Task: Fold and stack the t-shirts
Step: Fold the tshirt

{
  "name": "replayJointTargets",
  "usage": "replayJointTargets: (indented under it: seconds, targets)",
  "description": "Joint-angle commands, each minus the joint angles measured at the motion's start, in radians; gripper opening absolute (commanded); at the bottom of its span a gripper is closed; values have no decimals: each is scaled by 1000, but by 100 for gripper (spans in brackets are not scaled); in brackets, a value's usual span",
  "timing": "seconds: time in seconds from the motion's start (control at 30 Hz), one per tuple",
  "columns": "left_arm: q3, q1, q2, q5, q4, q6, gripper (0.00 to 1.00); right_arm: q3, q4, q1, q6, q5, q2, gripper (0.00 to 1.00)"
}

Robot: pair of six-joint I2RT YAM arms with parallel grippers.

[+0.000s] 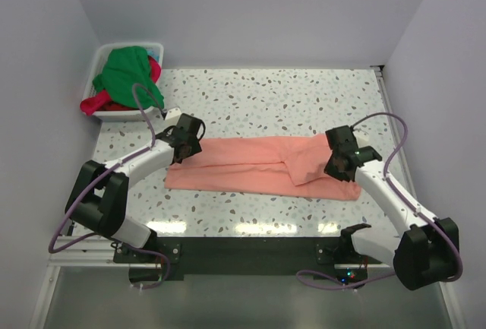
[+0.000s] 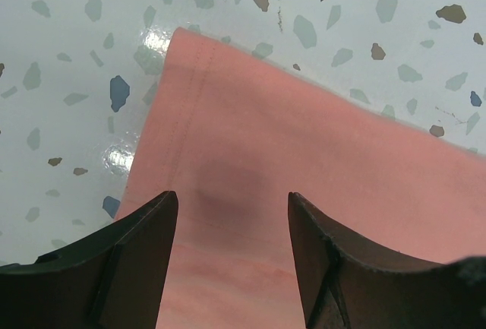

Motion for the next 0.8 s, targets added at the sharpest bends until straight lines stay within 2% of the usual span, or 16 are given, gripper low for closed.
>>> replayJointTargets:
  seconds: [0.0, 0.4, 0.57, 0.6, 0.7, 0.77]
  targets:
    - [6, -10, -8, -7, 33, 6, 65, -17, -94, 2, 44, -4, -53, 0]
    - [-2, -18, -14, -14, 33, 3, 64, -28, -224, 4, 159, 90, -105, 0]
    - [-2, -22, -16, -20, 27, 3, 64, -22, -218, 4, 173, 124, -110, 0]
    - [-2, -22, -16, -21, 29, 3, 64, -16, -225, 4, 179, 128, -102, 1]
    - [1, -25, -16, -24, 26, 5, 64, -9, -216, 2, 180, 119, -76, 24]
    - [2, -25, -17, -24, 26, 5, 64, -16, -195, 7, 166, 96, -70, 25]
